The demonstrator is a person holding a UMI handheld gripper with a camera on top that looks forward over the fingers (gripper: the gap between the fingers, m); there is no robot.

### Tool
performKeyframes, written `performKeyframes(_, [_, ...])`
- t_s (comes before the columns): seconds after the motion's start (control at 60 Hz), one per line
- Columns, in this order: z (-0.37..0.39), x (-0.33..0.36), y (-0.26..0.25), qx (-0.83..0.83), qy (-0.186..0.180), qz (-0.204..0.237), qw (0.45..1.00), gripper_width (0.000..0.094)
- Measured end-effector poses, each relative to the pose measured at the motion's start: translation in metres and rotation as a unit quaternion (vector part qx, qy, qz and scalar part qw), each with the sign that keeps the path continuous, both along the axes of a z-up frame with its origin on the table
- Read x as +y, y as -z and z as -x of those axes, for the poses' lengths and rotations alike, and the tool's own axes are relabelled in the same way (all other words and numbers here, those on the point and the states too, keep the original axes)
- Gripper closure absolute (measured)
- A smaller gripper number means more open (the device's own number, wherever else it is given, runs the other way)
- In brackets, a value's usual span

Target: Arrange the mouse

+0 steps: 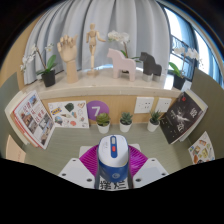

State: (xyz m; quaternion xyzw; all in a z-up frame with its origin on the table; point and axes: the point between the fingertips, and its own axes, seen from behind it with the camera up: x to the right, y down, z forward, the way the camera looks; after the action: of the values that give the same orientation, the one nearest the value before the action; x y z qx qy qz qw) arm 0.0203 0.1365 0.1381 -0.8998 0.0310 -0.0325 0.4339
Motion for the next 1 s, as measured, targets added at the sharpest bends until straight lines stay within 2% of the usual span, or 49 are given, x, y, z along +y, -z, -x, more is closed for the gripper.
performKeyframes(0.2, [-0.012,0.012,0.103,0.022,-0.026,0.088,0.996,0.0560])
performKeyframes(0.333, [-0.004,-0.002,0.152,0.030,-0.045,0.133,0.990,0.0550])
performKeyframes(0.383, [-0.004,0.001,0.151,0.029,-0.044,0.110,0.993,0.0523])
performKeyframes(0.55, [-0.005,0.002,0.151,0.017,-0.048,0.091,0.995,0.0441])
performKeyframes(0.667, [-0.004,0.003,0.150,0.034,-0.036,0.080,0.996,0.0381])
performKeyframes(0.717, [-0.002,0.003,0.148,0.043,-0.030,0.084,0.995,0.0304])
performKeyframes(0.783, [0.007,-0.001,0.145,0.055,-0.034,0.098,0.993,0.0092])
performKeyframes(0.8, [0.009,-0.001,0.142,0.056,-0.037,0.099,0.993,0.0072])
performKeyframes(1.0, [0.015,-0.016,0.065,0.020,-0.043,0.065,0.997,0.0074])
